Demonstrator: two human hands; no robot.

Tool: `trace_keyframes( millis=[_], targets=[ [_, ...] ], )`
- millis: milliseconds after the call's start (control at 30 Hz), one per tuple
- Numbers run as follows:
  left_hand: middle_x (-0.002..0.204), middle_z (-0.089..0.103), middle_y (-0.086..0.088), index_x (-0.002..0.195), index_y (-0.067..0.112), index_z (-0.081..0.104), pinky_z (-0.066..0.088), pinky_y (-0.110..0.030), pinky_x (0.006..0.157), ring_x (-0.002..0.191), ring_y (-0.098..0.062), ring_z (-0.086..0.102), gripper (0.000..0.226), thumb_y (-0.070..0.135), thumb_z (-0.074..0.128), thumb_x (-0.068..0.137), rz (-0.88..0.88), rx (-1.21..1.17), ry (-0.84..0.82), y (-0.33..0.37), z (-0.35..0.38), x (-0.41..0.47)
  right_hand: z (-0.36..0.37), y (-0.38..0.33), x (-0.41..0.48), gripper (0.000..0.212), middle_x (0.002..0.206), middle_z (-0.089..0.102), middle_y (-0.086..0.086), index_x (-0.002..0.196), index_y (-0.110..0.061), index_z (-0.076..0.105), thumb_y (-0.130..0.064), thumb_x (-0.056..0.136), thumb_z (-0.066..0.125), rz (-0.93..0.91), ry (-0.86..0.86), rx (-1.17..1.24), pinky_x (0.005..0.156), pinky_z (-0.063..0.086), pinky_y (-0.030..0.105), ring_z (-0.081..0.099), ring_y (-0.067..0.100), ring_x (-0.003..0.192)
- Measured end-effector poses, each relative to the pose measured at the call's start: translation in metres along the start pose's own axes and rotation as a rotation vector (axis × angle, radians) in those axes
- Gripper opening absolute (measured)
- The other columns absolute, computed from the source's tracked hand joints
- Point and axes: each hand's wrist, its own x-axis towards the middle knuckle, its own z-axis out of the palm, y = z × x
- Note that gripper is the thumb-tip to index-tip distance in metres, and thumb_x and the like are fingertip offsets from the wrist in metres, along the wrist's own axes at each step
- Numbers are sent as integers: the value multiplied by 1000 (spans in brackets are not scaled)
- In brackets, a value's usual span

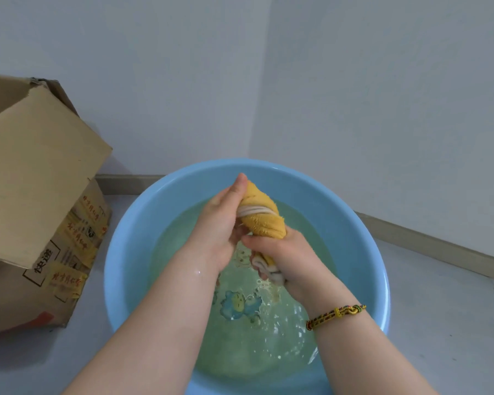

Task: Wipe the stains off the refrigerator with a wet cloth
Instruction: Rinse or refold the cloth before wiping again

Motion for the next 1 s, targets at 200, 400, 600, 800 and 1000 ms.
trace_keyframes(
  millis=[200, 400, 600, 800, 1000],
  targets=[
    [68, 66, 5, 84, 17, 61, 49, -14, 51, 53, -3, 62, 11, 23, 53, 88, -91, 9, -9, -5, -4, 0, -2, 3, 1, 41, 90, 57, 3, 109, -20, 44, -16, 76, 69, -95, 68, -221, 62, 48, 27, 58, 16, 73],
    [86, 63, 6, 95, 28, 51, 49, -13, 62, 64, 3, 61, 36, 8, 71, 74, 241, 254, 168, -2, -2, 1, -10, -16, -7, 34, 112, 52, -15, 109, -33, 49, -24, 80, 67, -505, 281, -261, 88, 37, 10, 48, 5, 111],
    [85, 61, 7, 86, 30, 45, 44, -6, 54, 55, 13, 55, 43, 10, 78, 66, 382, 507, 45, 7, 7, -9, -15, -28, -7, 19, 79, 62, -7, 80, -24, 53, -9, 80, 66, -507, 212, 27, 62, 46, 7, 59, -8, 64],
    [90, 66, 4, 111, 14, 58, 51, -14, 75, 76, -1, 64, 43, -2, 65, 72, 248, 329, -149, 11, 1, -9, -31, -27, -7, 24, 63, 56, -6, 72, -23, 53, -7, 89, 53, -495, 335, -34, 60, 42, 16, 50, 1, 58],
    [104, 60, -10, 108, 10, 56, 43, -32, 89, 93, -20, 58, 46, 48, 37, 89, -88, 149, -168, -1, 13, -7, -36, -37, -16, 25, 59, 42, -9, 75, -28, 47, -10, 92, 50, -651, 494, -70, 49, 34, 8, 43, -5, 47]
  ],
)
